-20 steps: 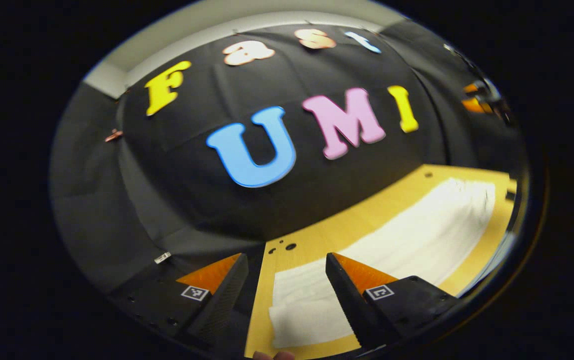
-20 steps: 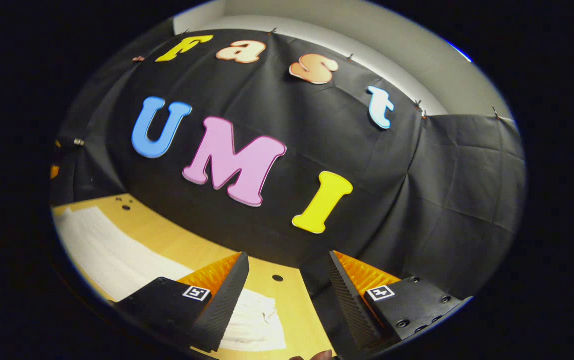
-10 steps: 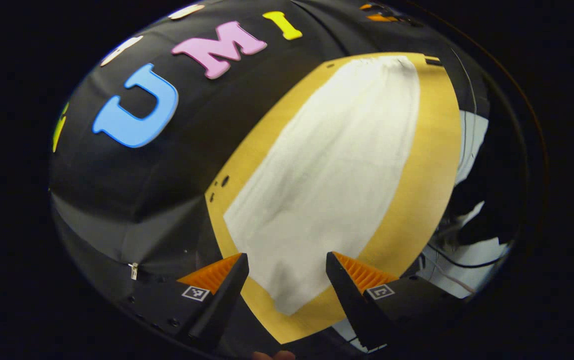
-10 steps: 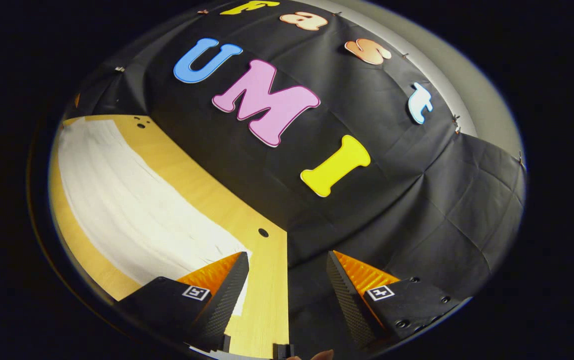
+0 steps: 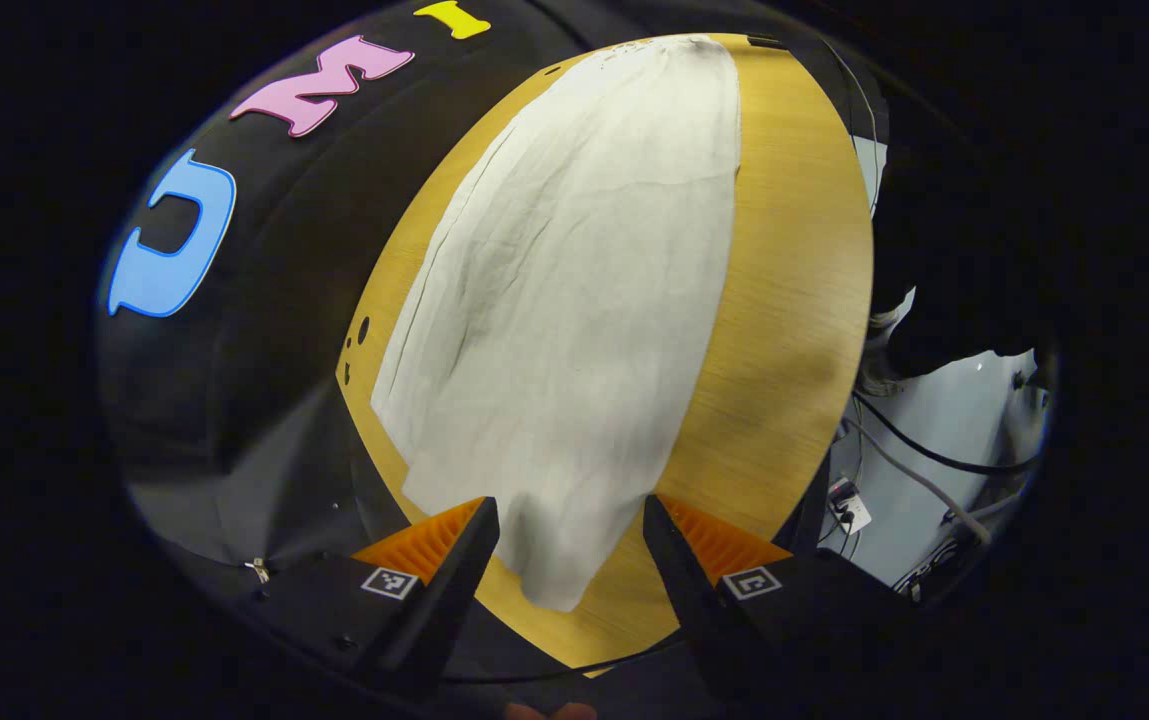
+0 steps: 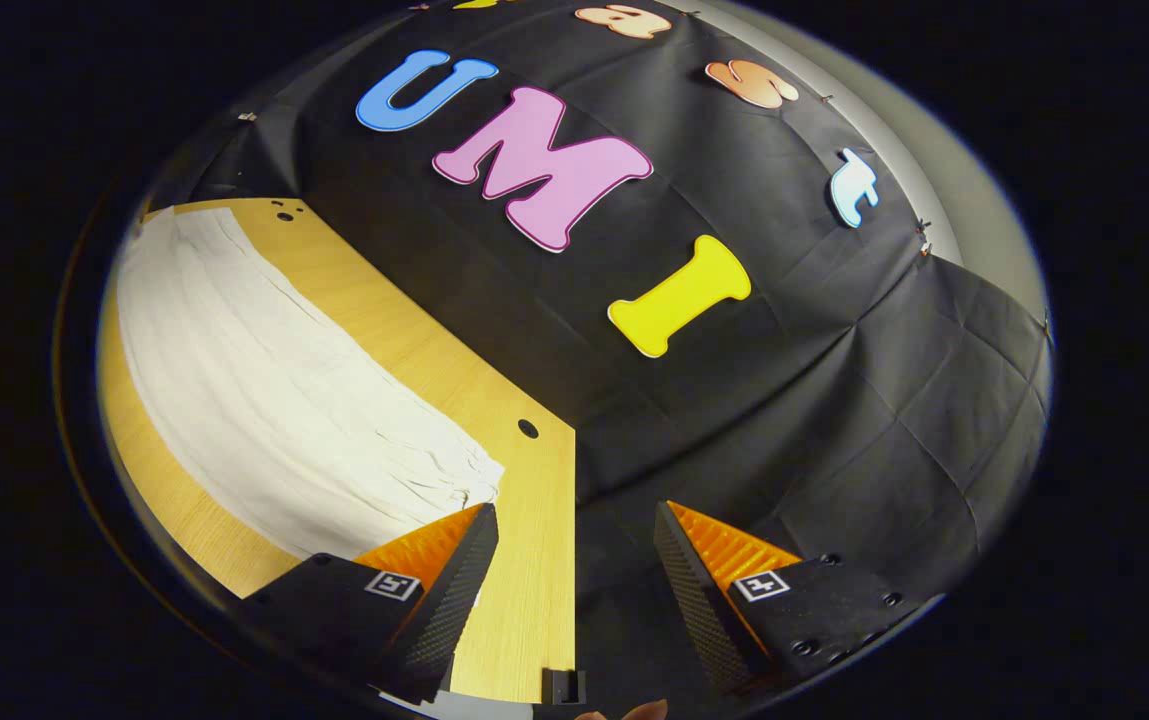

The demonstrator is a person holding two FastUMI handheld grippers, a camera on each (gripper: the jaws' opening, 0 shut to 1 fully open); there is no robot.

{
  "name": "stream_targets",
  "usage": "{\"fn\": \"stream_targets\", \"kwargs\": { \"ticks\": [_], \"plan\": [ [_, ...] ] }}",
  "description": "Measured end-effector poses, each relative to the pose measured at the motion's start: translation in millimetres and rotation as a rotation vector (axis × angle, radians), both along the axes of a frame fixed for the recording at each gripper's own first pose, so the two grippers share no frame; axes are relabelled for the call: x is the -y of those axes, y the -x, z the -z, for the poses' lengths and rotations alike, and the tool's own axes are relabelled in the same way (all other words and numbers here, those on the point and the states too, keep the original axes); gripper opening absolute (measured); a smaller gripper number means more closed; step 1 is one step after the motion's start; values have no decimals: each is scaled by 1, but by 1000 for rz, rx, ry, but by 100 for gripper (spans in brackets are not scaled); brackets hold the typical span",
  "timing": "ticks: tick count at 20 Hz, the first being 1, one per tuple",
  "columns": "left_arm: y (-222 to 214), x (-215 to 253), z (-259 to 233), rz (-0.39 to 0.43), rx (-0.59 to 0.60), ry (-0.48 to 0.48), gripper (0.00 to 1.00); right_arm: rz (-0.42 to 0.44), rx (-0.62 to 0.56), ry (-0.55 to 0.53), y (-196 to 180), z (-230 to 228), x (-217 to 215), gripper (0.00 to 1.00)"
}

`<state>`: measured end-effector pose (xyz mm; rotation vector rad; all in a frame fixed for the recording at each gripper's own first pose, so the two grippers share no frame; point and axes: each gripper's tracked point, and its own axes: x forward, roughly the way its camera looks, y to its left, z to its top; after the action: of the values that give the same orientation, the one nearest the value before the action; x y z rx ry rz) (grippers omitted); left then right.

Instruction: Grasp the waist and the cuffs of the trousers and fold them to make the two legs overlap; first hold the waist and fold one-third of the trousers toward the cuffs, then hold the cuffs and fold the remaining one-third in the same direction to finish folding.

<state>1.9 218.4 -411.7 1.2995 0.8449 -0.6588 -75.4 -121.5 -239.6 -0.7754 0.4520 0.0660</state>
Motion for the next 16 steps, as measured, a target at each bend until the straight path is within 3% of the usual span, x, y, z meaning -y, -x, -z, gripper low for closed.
{"fn": "stream_targets", "kwargs": {
  "ticks": [7,9,10,11,12,16],
  "plan": [
    [-49,-2,14,55,-39,-73,90,-54,-88,68,6,31,11,97],
    [-54,1,21,41,-77,-84,71,-98,-123,110,3,41,20,97],
    [-55,2,24,36,-101,-92,48,-123,-143,132,1,46,25,97],
    [-57,4,27,38,-105,-99,39,-149,-163,153,2,52,27,97],
    [-60,5,28,43,-100,-103,18,-178,-183,175,0,56,30,97],
    [-62,4,30,16,-111,-112,6,-354,-290,278,10,86,32,97]
  ]
}}
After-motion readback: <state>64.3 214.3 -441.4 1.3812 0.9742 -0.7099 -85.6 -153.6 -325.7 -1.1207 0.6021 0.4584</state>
